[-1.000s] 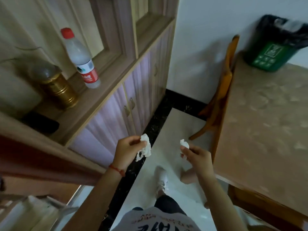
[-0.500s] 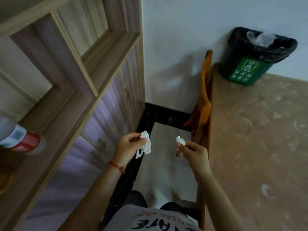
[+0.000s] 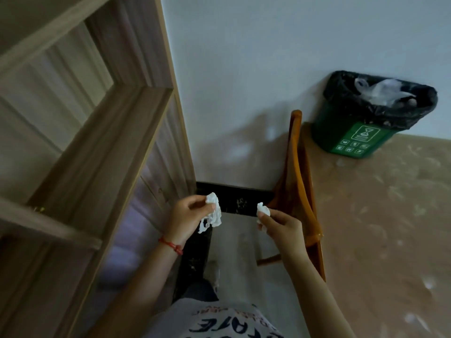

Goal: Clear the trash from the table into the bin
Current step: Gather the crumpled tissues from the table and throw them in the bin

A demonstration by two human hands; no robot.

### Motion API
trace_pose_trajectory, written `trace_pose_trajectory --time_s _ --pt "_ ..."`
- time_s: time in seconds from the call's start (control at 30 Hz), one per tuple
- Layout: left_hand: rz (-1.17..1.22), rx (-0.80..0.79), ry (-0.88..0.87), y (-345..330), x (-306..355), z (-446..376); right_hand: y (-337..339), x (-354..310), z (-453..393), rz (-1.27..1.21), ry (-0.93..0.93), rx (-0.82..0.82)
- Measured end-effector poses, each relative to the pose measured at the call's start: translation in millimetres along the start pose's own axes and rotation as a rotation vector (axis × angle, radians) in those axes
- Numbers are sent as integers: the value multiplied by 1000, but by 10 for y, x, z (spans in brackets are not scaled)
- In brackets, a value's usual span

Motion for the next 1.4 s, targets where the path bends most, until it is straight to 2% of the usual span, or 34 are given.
trace_pose_trajectory --time_s 0.27,0.7,0.97,1.1,1.4 --pt "5 -65 -17 -2 159 -1120 -115 -546 -725 -68 -7 64" --pt "-8 -98 -43 -423 227 -2349 65 -1078 -1709 -149 -37 134" --pt "20 -267 -103 -1189 563 -2910 656 -1266 -1957 -240 -41 273" --pt "32 -382 -112 -1663 677 -3055 1004 -1210 -1997 -348 -63 365" --pt "62 -646 -104 -2550 930 -3209 1561 -1052 -2022 -426 -150 593"
Point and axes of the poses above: each hand's wrist, its own z-axis away from the middle knuckle, its own y-axis out of the back of the hand, x = y × z, the point moved 7 cm from there along -z, towards the middle knuckle, and after that the axes turned 9 degrees about -y, right-handed, at the moved point
